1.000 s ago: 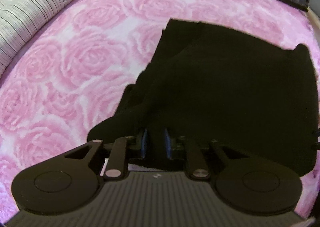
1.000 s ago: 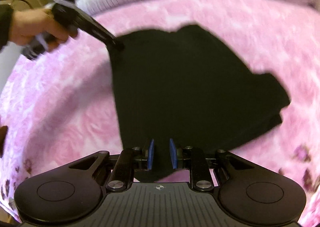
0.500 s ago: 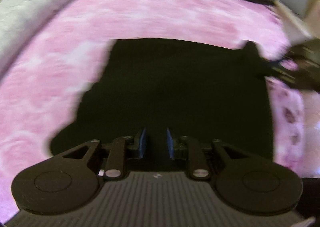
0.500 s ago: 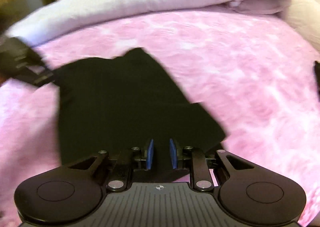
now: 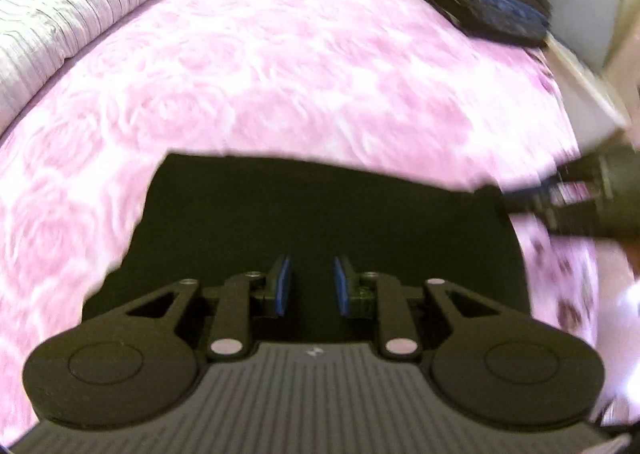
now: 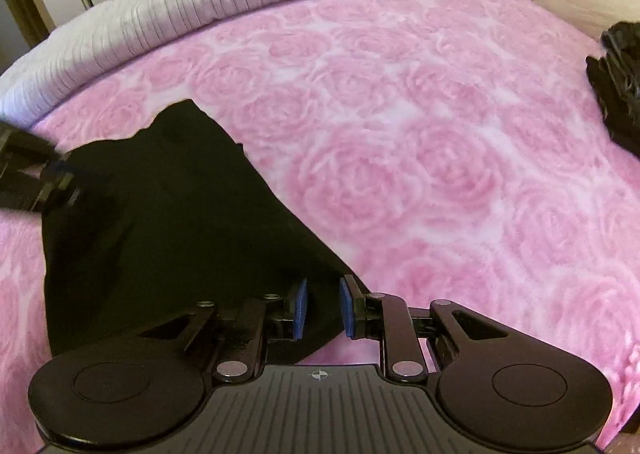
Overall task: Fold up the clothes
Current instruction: 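Open both grippers and pull them back from the folded jacket, then grasp the folded black jacket's edge with both grippers and lift it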
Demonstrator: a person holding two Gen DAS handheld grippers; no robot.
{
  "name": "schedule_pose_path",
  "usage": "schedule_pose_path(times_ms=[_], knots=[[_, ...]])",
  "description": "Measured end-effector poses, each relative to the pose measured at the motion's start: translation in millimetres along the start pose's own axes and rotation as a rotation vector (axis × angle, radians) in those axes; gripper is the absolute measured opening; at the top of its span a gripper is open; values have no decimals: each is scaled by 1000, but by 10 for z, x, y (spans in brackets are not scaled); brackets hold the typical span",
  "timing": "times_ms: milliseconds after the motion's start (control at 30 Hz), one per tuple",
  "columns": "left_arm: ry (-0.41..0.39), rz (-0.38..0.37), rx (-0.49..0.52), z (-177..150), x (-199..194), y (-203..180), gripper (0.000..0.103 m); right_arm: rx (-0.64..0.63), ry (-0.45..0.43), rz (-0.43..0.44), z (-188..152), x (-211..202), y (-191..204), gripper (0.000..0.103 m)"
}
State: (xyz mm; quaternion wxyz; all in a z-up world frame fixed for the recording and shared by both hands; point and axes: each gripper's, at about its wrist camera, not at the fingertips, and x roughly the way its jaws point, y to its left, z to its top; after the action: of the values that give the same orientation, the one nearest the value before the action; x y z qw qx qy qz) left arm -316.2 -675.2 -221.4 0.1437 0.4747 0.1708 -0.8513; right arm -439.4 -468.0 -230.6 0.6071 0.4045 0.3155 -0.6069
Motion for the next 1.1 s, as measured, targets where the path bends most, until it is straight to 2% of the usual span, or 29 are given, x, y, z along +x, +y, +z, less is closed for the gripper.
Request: schedule_pose_path(times_ms=[200,333,500,567,667,733,900,1000,1100], knots=[[45,68,-19,325,674,296,22,-5,31,15,6,297,-99,21],[66,58,-25,434,733,377,21,43,21,53,-25,260,-206,21],[36,87,-36,491,439,423,17,100,35,66,24,69,-233,22],[18,101,-42,507,296,453,20,88,16,58,33,-98,-165,22],[-4,115,-41,378,-121,575,26,36,-7,68,-35,-359,59,22],[3,155,35,154,-402,580,30,-32,-17,73,-130,-519,315,25],[50,231,276,-602,-932,487,43,-264,-29,104,-564,-784,1263,51],[66,261,442,-1077,-1059,310,49,-457,-31,67,-921,-730,1856,53],[39,295,657,-1497,-1082,90,62,-633,-27,-44,-1206,-515,2299,54]])
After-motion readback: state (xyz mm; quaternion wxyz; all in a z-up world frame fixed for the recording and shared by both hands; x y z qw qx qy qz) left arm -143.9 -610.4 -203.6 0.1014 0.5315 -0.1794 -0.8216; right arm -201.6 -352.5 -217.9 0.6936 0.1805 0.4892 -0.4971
